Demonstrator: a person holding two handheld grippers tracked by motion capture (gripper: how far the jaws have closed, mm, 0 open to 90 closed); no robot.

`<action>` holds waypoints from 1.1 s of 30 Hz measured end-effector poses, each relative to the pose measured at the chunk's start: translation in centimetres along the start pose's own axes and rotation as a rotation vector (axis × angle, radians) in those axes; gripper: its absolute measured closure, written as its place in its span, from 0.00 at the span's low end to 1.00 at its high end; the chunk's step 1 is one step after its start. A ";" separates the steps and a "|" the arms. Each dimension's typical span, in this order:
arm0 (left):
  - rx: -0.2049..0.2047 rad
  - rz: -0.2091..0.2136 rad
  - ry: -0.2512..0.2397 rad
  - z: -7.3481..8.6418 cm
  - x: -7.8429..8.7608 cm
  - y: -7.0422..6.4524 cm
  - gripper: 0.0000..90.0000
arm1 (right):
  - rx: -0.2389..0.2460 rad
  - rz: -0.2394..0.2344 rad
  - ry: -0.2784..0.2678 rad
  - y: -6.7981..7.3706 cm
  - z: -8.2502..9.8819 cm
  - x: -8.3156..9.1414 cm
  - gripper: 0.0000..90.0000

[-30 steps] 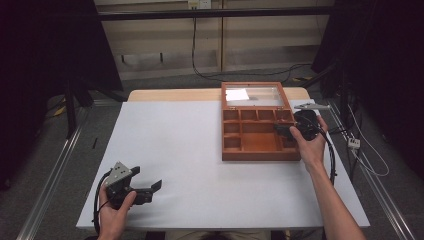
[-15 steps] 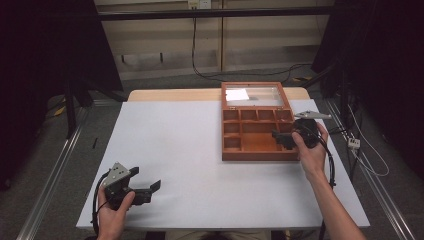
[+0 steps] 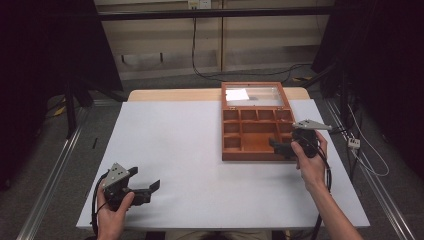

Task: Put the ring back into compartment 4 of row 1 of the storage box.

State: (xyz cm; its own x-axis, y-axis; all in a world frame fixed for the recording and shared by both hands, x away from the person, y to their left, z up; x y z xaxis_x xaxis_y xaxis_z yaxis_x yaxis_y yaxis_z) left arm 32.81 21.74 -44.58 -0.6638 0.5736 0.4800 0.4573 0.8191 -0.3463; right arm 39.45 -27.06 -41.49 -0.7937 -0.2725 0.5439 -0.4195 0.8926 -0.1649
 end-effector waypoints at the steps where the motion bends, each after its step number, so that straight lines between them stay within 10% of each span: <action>1: 0.001 0.003 0.001 0.0 0.0 0.0 0.05 | 0.002 -0.004 0.000 0.1 0.0 0.1 0.07; 33: 0.004 0.018 -0.015 -0.1 0.4 0.0 0.05 | 0.067 -0.026 -0.012 4.5 2.2 3.0 0.07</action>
Point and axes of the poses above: each handheld gripper's, and its own axes: x roughly backward along the jaws, z roughly out of its underside, y roughly to its left, the point moved 3 cm from there along -x, roughly forward along the jaws, and after that the axes turned 15 degrees about x, right-handed, at the moved point
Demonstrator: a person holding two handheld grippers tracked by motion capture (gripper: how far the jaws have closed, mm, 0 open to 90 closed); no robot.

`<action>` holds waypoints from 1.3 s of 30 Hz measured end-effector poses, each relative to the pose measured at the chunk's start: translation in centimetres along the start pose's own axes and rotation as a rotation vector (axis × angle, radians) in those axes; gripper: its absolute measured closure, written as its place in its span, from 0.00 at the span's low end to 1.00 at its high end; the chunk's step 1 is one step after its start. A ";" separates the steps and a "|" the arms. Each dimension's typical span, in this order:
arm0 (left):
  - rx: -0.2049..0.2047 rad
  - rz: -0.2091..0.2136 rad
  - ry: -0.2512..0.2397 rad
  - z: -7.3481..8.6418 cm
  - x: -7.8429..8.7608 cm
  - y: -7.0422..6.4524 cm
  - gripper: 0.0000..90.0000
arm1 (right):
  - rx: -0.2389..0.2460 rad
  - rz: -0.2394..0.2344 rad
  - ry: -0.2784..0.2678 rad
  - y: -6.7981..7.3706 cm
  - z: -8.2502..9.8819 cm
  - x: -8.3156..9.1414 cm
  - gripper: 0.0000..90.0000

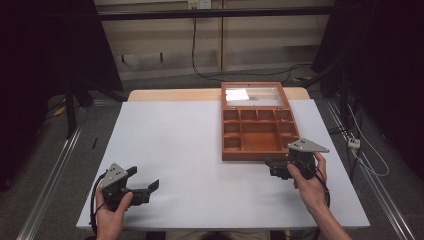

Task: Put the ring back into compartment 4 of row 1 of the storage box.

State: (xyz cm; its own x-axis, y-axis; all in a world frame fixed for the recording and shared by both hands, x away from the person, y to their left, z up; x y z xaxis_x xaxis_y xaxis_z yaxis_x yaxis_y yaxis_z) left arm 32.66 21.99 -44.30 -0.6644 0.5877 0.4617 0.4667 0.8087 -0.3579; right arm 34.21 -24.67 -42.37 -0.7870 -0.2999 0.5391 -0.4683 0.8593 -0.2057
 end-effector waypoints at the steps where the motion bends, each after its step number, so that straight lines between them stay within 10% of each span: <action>1: 0.000 -0.001 0.000 0.0 0.0 0.0 0.05 | 0.001 0.001 0.000 0.1 0.0 0.1 0.06; 39: -0.008 -0.001 -0.020 0.0 0.5 -0.2 0.05 | -0.012 0.027 -0.027 1.1 5.1 2.2 0.07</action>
Point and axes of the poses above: each handheld gripper's, and its own axes: x roughly backward along the jaws, z roughly out of its underside, y roughly to its left, the point moved 3 cm from there along -x, roughly forward along the jaws, and after that the axes turned 15 degrees about x, right-handed, at the moved point
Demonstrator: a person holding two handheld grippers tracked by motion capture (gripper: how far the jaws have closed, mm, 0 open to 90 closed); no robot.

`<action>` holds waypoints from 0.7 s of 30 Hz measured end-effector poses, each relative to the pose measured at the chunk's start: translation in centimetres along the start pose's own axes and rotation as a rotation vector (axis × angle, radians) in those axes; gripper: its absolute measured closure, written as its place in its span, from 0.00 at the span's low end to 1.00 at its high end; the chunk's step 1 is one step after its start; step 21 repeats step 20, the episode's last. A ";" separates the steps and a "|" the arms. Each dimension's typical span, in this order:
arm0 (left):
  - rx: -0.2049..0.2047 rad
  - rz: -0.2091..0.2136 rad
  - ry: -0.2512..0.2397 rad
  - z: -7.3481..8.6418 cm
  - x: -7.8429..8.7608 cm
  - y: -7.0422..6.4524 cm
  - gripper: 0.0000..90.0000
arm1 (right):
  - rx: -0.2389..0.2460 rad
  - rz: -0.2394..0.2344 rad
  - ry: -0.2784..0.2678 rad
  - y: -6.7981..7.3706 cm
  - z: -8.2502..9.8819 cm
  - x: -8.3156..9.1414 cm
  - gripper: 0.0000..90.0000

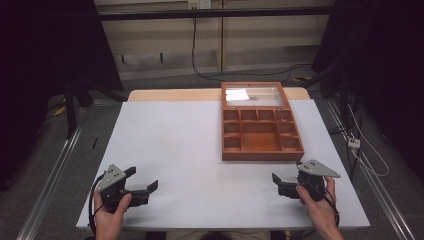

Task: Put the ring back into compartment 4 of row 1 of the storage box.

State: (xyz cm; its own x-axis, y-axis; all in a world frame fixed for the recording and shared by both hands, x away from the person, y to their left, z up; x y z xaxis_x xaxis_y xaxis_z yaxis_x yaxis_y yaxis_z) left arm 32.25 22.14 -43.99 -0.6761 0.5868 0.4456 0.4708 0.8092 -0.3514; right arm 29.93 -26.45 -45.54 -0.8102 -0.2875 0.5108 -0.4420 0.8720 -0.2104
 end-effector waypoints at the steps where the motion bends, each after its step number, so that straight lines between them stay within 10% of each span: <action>1: -0.001 -0.001 0.001 0.0 0.0 0.0 0.05 | -0.007 0.000 -0.001 0.0 0.1 0.0 0.07; 21: 0.016 0.015 0.011 0.1 -0.2 0.0 0.05 | -0.039 0.017 -0.016 -0.2 0.8 -0.3 0.07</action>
Point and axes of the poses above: each handheld gripper's, and its own axes: x roughly backward along the jaws, z roughly out of its underside, y roughly to its left, the point moved 3 cm from there along -x, roughly forward along the jaws, and after that the axes turned 15 degrees about x, right-handed, at the moved point
